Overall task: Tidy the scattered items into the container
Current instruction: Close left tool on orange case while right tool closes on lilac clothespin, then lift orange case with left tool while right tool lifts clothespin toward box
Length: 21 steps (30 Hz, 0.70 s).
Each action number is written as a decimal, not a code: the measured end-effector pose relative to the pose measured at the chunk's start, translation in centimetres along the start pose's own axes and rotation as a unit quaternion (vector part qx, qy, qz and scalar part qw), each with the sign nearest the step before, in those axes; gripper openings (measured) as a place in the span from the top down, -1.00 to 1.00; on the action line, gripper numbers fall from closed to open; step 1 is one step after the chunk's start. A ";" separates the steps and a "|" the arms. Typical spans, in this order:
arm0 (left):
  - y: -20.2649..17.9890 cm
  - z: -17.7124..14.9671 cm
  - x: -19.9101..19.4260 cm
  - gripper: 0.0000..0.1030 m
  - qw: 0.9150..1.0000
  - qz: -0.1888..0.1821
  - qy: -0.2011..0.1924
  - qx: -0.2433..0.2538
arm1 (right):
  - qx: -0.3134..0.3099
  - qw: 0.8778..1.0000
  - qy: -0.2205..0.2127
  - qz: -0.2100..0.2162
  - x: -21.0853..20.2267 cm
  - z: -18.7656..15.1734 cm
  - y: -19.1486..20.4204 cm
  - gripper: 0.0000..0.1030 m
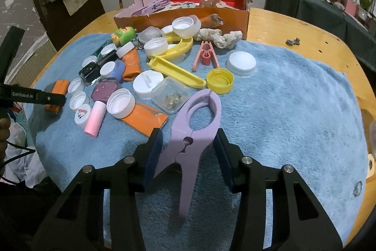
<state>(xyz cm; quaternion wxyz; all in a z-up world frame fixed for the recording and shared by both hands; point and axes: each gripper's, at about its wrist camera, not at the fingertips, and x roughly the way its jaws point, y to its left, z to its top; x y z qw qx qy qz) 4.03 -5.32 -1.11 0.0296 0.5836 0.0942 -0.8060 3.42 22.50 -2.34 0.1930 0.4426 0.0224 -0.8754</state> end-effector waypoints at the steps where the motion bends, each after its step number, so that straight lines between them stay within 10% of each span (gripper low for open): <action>1: -0.2 0.0 0.1 0.32 1.000 -0.002 0.000 0.007 | 0.004 1.000 -0.003 0.003 -0.1 0.0 -0.1 0.22; 21: -1.8 -0.3 0.1 0.39 0.997 -0.004 -0.020 0.074 | 0.007 1.000 -0.003 -0.003 -0.1 0.0 0.0 0.31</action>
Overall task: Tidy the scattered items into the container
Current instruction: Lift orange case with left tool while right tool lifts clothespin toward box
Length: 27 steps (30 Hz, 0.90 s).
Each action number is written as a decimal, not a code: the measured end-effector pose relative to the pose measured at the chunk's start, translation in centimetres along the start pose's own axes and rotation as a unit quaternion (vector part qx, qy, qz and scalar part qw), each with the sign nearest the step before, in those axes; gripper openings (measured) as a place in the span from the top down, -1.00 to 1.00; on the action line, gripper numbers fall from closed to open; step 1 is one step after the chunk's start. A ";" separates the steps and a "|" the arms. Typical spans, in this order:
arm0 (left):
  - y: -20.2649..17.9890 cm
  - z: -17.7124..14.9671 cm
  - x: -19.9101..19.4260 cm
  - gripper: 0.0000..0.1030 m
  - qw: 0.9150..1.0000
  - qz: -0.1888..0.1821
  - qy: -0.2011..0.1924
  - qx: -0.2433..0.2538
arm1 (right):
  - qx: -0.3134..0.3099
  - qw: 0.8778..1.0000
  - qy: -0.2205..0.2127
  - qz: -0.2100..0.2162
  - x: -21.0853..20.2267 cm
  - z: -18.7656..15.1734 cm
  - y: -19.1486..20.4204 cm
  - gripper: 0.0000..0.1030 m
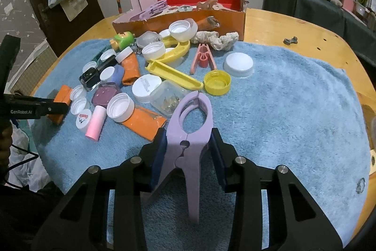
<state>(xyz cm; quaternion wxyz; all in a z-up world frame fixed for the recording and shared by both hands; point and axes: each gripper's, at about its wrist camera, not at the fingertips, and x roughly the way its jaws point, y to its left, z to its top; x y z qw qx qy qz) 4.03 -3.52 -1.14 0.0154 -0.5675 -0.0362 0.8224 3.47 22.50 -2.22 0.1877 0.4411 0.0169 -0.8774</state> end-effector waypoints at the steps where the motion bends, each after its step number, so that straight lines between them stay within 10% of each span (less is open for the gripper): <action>1: 0.0 0.0 0.0 0.40 1.000 0.001 -0.002 0.005 | -0.001 1.000 0.000 -0.001 0.0 0.0 0.0 0.31; 27: -1.1 2.5 -2.7 0.42 0.996 -0.023 -0.072 0.040 | -0.006 0.999 -0.049 -0.022 -2.7 2.5 0.6 0.32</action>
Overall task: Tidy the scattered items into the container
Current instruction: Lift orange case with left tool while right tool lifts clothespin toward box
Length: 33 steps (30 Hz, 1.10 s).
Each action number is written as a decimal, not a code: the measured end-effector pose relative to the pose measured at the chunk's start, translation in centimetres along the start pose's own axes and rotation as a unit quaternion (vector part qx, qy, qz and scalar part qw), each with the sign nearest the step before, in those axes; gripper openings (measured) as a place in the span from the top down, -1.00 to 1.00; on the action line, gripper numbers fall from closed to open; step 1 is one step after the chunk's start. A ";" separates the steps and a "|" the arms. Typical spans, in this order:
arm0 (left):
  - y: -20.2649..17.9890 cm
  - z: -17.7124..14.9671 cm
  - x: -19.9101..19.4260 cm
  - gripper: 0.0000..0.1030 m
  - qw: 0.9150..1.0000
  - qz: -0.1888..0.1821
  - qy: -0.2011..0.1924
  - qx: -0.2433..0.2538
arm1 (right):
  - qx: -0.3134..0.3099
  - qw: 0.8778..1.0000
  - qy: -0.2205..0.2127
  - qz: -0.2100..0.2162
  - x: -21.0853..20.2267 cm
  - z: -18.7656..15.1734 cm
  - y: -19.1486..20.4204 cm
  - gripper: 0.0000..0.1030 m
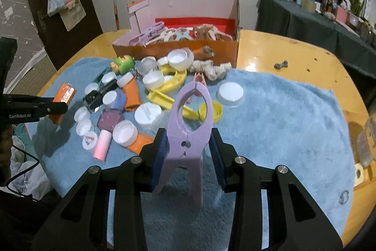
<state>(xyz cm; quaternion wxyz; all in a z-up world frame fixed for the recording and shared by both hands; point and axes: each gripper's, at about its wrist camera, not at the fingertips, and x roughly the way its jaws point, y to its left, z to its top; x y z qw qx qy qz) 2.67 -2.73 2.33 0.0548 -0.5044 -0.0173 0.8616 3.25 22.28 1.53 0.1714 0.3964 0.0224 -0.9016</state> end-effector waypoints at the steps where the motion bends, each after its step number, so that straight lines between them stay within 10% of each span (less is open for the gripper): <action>1: 0.0 0.2 0.0 0.42 1.000 -0.002 -0.002 0.002 | -0.001 1.000 -0.002 -0.003 -0.1 0.2 0.1 0.32; 33: -2.0 7.6 -2.6 0.42 0.992 -0.076 -0.089 0.048 | -0.025 0.997 -0.073 -0.029 -2.5 8.1 3.7 0.32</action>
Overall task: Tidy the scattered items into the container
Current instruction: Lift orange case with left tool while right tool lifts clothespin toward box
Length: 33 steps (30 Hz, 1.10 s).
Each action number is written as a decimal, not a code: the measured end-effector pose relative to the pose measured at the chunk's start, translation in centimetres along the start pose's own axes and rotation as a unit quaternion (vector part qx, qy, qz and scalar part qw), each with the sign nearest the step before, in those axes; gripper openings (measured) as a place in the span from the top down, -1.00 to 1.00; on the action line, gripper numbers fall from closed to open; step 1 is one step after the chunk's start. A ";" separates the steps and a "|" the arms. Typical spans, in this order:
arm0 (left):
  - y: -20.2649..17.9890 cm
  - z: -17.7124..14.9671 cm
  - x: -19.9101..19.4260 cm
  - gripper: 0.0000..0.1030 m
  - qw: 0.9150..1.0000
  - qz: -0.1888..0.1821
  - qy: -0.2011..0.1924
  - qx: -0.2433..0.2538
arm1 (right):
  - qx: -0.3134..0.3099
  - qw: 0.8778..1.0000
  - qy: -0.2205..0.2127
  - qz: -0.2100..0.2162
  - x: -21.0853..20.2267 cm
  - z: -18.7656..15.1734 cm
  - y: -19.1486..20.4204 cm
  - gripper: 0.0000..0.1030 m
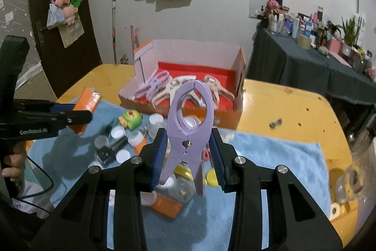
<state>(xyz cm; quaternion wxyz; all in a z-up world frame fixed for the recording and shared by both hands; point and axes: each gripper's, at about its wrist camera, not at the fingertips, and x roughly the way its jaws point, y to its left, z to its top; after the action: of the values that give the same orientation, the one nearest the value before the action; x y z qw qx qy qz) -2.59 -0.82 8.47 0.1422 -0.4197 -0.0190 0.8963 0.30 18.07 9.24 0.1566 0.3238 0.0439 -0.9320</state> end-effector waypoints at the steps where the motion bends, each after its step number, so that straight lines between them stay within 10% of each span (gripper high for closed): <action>1: -0.2 0.5 0.1 0.42 1.000 -0.003 -0.004 0.004 | -0.003 1.000 -0.003 0.000 0.1 0.5 0.2 0.32; 33: -1.1 10.8 9.2 0.42 0.999 -0.040 -0.002 -0.008 | -0.010 1.000 0.004 -0.015 8.8 9.8 -1.2 0.32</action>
<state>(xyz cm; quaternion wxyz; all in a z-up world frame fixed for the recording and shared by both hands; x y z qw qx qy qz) -16.12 3.63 8.76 0.1746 -0.4175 -0.0430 0.8907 -12.38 15.07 11.48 0.1454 0.3251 0.0589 -0.9326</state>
